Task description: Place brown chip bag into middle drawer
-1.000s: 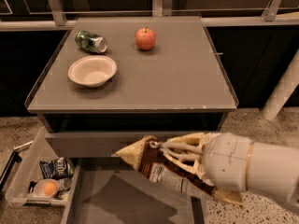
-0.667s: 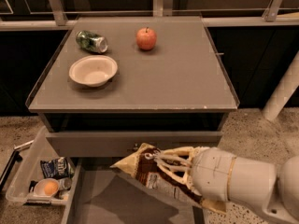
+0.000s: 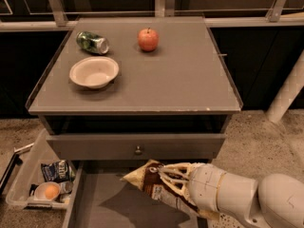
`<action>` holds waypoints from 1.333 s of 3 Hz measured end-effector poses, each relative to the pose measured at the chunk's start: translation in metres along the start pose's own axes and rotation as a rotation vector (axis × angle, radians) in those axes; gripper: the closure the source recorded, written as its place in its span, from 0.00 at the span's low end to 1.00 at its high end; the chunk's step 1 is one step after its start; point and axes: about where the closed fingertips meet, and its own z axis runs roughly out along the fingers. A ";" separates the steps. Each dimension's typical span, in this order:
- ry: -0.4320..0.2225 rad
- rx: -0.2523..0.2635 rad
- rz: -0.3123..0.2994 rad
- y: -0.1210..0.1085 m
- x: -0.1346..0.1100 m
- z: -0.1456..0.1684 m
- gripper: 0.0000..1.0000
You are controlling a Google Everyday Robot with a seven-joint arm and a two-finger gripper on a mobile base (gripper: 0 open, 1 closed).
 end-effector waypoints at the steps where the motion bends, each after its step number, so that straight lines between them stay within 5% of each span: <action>1: 0.000 0.000 0.000 0.000 0.000 0.000 1.00; 3: -0.039 -0.067 0.011 0.036 0.003 0.043 1.00; 4: -0.072 -0.124 0.004 0.074 0.012 0.094 1.00</action>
Offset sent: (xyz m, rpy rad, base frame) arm -0.0088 0.0301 -0.0251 0.0284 0.0193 0.0614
